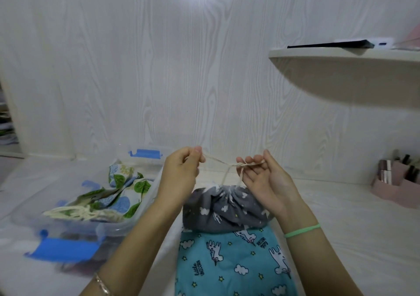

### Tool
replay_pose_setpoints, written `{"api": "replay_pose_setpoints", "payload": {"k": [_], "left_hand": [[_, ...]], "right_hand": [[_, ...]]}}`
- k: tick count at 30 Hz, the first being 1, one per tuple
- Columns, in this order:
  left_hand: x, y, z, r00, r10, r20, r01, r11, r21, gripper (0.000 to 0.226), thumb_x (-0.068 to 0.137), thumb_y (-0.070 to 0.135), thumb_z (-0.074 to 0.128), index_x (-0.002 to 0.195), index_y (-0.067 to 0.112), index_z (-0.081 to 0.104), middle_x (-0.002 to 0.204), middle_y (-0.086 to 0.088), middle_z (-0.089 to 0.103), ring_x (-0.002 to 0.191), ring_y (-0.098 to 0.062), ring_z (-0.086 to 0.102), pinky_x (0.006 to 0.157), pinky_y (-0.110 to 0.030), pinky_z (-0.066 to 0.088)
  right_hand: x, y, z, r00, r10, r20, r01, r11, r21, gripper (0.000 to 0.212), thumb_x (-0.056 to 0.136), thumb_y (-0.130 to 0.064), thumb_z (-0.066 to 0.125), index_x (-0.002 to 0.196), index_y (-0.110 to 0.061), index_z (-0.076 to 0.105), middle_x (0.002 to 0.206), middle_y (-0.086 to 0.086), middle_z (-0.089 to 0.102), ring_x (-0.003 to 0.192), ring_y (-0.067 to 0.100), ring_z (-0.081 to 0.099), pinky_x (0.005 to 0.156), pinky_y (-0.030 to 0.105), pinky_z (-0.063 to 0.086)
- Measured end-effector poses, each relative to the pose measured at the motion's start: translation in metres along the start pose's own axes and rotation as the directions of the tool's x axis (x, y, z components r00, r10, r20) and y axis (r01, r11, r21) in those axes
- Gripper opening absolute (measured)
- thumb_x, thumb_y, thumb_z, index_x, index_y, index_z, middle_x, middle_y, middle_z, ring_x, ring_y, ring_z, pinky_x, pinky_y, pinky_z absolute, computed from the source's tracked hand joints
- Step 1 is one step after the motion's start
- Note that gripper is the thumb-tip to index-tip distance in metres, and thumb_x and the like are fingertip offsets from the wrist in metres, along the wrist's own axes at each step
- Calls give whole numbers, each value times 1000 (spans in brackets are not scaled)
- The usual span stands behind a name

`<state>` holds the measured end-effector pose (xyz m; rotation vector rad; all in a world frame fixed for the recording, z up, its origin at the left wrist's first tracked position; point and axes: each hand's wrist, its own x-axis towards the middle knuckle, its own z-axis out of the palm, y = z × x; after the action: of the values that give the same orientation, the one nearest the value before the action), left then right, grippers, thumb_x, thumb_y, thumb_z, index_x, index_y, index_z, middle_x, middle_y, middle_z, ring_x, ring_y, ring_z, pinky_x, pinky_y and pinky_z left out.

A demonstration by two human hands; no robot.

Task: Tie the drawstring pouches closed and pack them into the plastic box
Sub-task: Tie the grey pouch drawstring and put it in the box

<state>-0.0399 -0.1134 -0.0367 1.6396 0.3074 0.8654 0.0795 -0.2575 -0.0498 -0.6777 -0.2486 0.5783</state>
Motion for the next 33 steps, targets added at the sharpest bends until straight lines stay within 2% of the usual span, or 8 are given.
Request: {"api": "replay_pose_setpoints", "payload": {"k": [4, 7, 9, 14, 17, 24, 28, 33], "left_hand": [[3, 7, 4, 923, -239, 301, 384, 579, -719, 37, 102, 29, 38, 70, 13, 50, 86, -8, 72, 82, -18, 71, 89, -38, 53], [7, 7, 2, 881, -284, 378, 457, 307, -835, 34, 101, 29, 41, 71, 14, 46, 59, 3, 47, 43, -6, 42, 51, -20, 51], [12, 6, -4, 899, -326, 293, 412, 398, -820, 35, 102, 30, 41, 69, 16, 42, 54, 5, 33, 40, -5, 26, 37, -14, 29], [4, 0, -2, 999, 3, 45, -3, 1000, 1, 37, 101, 30, 40, 66, 18, 41, 55, 5, 38, 47, -9, 31, 46, -25, 28], [-4, -1, 6, 943, 141, 302, -266, 864, 426, 28, 94, 39, 52, 78, 19, 43, 68, 5, 53, 59, -9, 46, 59, -28, 38], [3, -1, 5, 784, -272, 558, -367, 521, 770, 62, 82, 32, 67, 130, 26, 28, 101, -4, 65, 88, -22, 64, 81, -42, 55], [7, 7, 1, 757, -349, 552, -398, 423, 814, 56, 84, 28, 69, 135, 22, 48, 124, -2, 60, 109, -21, 59, 89, -32, 50], [7, 9, 1, 728, -386, 567, -436, 378, 817, 25, 86, 18, 67, 111, 20, 72, 112, -3, 68, 99, -20, 64, 83, -30, 53]], "right_hand": [[-2, 1, 0, 1000, -24, -15, 24, 999, 38, 46, 102, -36, 43, 60, -16, 41, 55, 1, 44, 57, 17, 61, 87, 43, 54], [-3, 0, -5, 998, -38, -41, 35, 996, -78, 48, 102, -38, 41, 59, -17, 36, 52, -1, 30, 46, 12, 37, 72, 37, 58], [-4, -5, -11, 995, -70, -76, 51, 973, -224, 48, 102, -38, 40, 59, -17, 34, 52, -2, 27, 47, 12, 31, 60, 29, 54], [-5, -8, -20, 998, 5, -55, -37, 802, -597, 45, 103, -32, 41, 63, -11, 42, 55, 0, 27, 47, 13, 32, 43, 18, 43], [-4, -10, -18, 996, 85, -35, -77, 562, -823, 40, 102, -30, 46, 78, -2, 62, 57, 1, 32, 50, 12, 33, 46, 20, 37], [-1, -22, -10, 978, 156, -138, -119, -126, -985, 37, 87, -40, 66, 111, -19, 46, 74, 2, 57, 63, 14, 50, 59, 28, 40], [-15, -21, -11, 940, 323, 108, 163, -148, -975, 25, 84, -51, 66, 93, -28, 66, 66, -14, 51, 62, 6, 45, 61, 22, 34], [-18, -17, -20, 923, 304, 238, 292, -148, -945, 20, 85, -40, 69, 68, -30, 73, 68, 10, 54, 64, 17, 45, 61, 34, 36]]}}
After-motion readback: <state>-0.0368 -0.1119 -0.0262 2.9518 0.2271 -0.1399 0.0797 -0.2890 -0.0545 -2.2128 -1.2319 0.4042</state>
